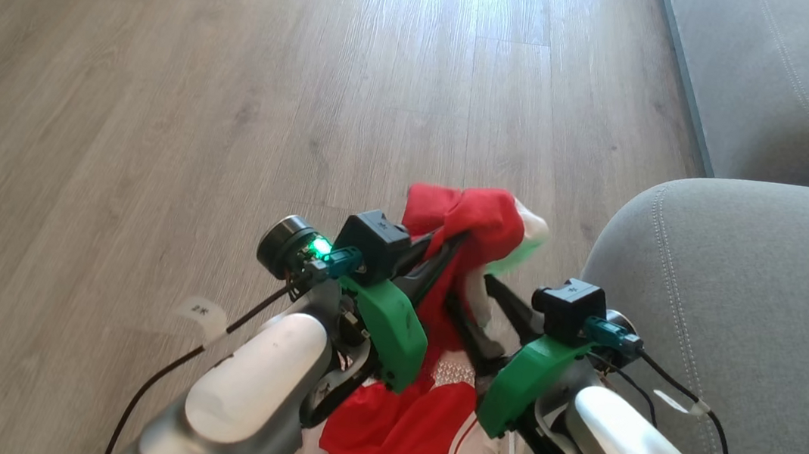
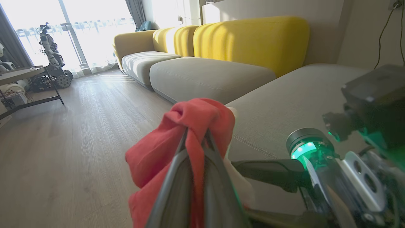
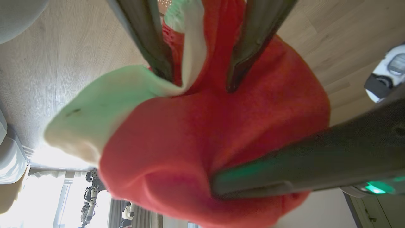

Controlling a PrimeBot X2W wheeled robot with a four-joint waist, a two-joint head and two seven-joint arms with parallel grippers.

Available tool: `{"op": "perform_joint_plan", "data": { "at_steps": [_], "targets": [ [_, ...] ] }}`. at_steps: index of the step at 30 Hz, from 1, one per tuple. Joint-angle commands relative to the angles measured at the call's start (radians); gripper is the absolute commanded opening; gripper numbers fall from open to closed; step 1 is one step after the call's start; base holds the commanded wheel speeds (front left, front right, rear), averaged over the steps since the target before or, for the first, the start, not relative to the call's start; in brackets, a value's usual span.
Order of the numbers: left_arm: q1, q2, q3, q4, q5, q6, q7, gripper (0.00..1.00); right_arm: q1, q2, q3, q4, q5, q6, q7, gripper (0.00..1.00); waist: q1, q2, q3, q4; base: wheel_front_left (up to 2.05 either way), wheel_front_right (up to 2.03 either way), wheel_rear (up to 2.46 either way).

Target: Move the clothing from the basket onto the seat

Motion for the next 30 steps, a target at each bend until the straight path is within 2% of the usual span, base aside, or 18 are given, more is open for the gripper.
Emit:
{"op": "perform_joint_plan", "data": {
  "at_steps": [1,2,3,12,13,14,16,17,30],
  "targets": [
    [-0.039,0.011,0.029,-0.039,-0.005,0.007,-0.008,0.0,-0.048,0.003,0.009,-0.027,0.005,0.0,-0.01,0.33,0.0001,-0.0001,0.0,0.0,0.0,0.0,0.0],
    [-0.036,0.012,0.03,-0.038,-0.008,0.009,-0.009,0.0,-0.051,0.0,0.012,-0.028,0.006,0.0,-0.01,0.11,0.0001,-0.0001,0.0,0.0,0.0,0.0,0.0],
    [-0.033,0.014,0.03,-0.037,-0.01,0.01,-0.01,0.0,-0.052,-0.002,0.012,-0.028,0.007,0.0,-0.01,0.0,0.0001,-0.0001,0.0,0.0,0.0,0.0,0.0],
    [-0.006,0.026,0.055,-0.022,-0.033,0.039,-0.038,0.0,-0.043,-0.02,-0.039,-0.023,-0.025,0.0,-0.01,0.0,0.0001,-0.0001,0.006,-0.019,0.0,0.0,0.0],
    [-0.002,0.028,0.057,-0.02,-0.034,0.042,-0.043,0.07,-0.043,-0.021,-0.049,-0.024,-0.03,0.0,-0.01,0.0,0.0001,-0.0001,0.007,-0.023,0.0,0.0,0.0],
    [0.003,0.028,0.062,-0.019,-0.038,0.046,-0.054,0.4,-0.044,-0.022,-0.059,-0.026,-0.036,0.0,-0.01,0.0,0.0001,-0.0001,0.008,-0.027,0.0,0.0,0.0],
    [0.018,0.028,0.072,-0.015,-0.055,0.046,-0.07,0.93,-0.046,-0.023,-0.083,-0.033,-0.048,0.0,-0.01,0.0,0.0001,-0.0001,0.011,-0.036,0.0,0.0,0.0],
    [0.024,0.027,0.076,-0.013,-0.062,0.046,-0.078,1.0,-0.048,-0.024,-0.095,-0.036,-0.055,0.0,-0.01,0.0,0.0001,-0.0001,0.013,-0.04,0.0,0.0,0.0],
    [0.078,0.024,0.053,0.038,-0.071,0.059,-0.16,1.0,-0.048,-0.073,-0.244,-0.108,-0.135,0.0,-0.01,0.0,0.0001,-0.0001,0.037,-0.121,0.0,0.0,0.0]
  ]
}}
